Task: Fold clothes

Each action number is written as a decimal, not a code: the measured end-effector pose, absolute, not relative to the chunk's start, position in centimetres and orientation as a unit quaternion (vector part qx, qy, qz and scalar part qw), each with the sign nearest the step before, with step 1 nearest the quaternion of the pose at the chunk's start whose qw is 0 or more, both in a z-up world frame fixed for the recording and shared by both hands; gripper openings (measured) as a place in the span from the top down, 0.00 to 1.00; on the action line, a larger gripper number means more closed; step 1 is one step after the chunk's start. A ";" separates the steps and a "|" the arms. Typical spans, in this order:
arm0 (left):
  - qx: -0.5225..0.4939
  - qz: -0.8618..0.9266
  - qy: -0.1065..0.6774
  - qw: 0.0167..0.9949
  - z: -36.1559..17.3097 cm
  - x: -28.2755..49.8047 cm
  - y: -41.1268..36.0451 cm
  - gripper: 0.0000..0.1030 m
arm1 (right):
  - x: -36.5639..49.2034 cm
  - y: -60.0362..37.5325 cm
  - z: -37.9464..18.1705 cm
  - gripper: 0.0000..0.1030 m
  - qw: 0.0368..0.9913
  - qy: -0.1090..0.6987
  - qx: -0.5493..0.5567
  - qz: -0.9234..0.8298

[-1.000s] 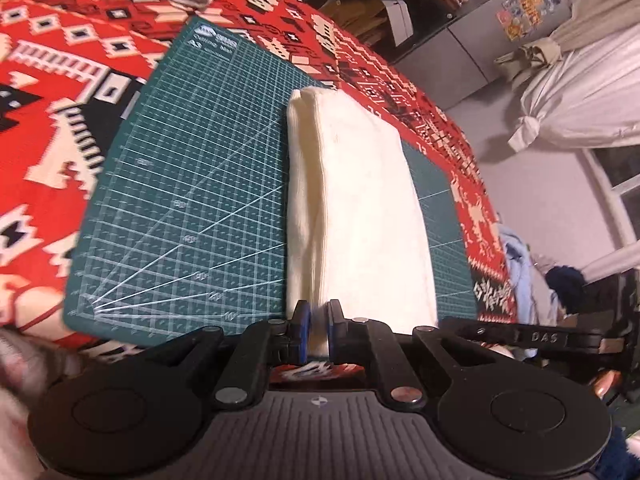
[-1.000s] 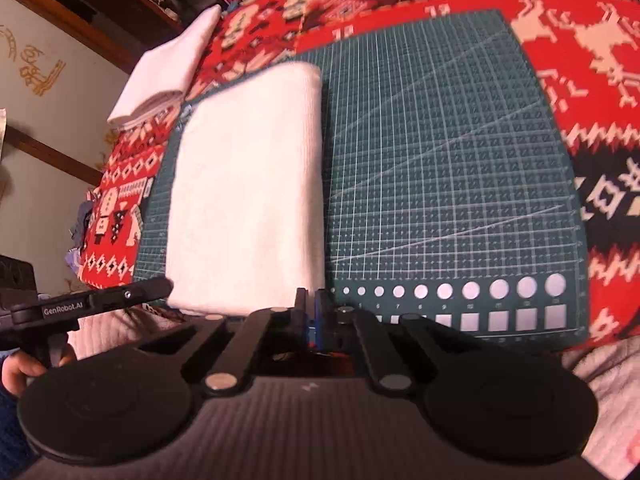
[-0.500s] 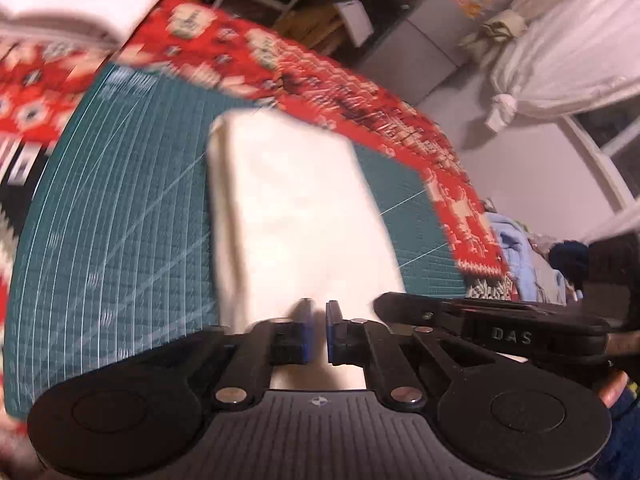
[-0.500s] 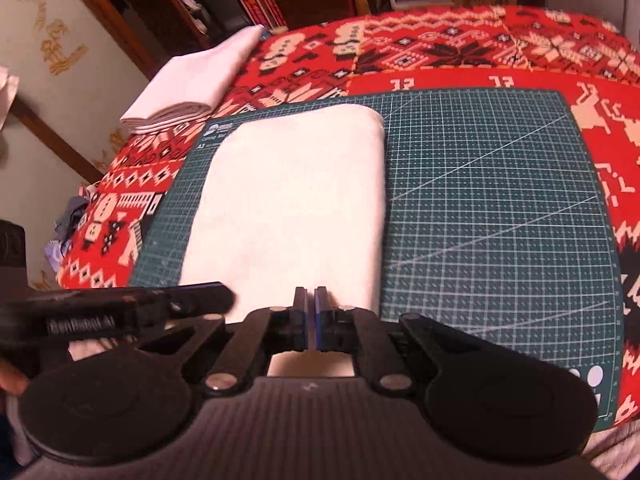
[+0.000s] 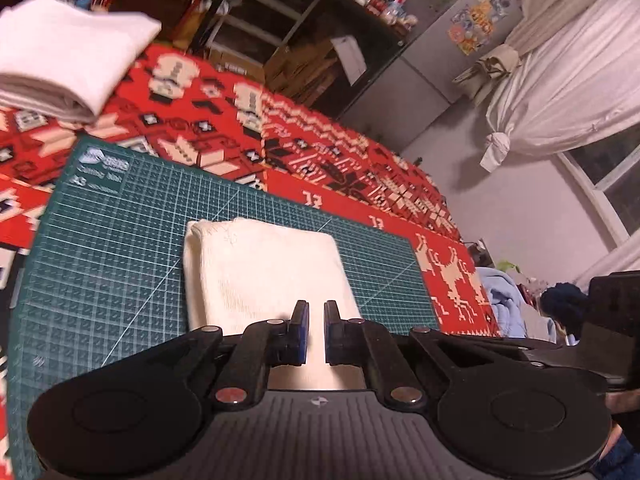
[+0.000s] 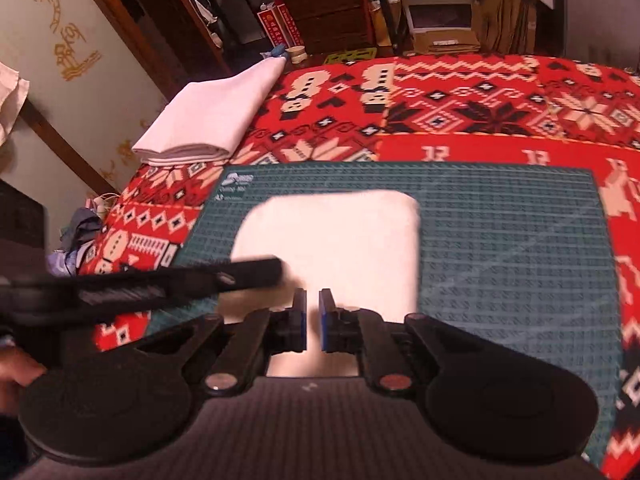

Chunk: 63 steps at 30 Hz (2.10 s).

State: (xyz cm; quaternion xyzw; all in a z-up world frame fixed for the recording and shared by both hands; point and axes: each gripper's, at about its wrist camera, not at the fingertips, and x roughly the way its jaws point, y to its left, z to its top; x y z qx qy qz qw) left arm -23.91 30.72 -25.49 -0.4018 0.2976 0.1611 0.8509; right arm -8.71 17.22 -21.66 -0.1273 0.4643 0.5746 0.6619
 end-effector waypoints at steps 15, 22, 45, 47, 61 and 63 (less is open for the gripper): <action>-0.400 0.175 0.273 0.857 -25.5 -25.9 32.6 0.98 | -8.1 20.8 -21.6 0.97 0.647 0.469 -0.132 0.587; -0.411 0.199 0.285 0.843 -27.7 -25.9 34.4 0.97 | -8.6 24.2 -24.6 1.00 0.648 0.476 -0.152 0.575; -0.425 0.171 0.266 0.848 -27.4 -28.2 35.6 0.94 | -9.8 27.4 -23.1 0.93 0.664 0.500 -0.167 0.531; -0.437 0.167 0.259 0.845 -27.7 -28.7 35.9 0.92 | -10.2 27.3 -23.2 0.93 0.662 0.501 -0.173 0.530; -0.493 0.133 0.236 0.827 -30.4 -28.4 37.2 0.95 | -11.0 27.2 -23.0 0.96 0.655 0.518 -0.177 0.522; -0.506 0.128 0.234 0.820 -30.7 -28.7 37.5 0.95 | -11.5 27.0 -23.0 0.96 0.650 0.521 -0.182 0.523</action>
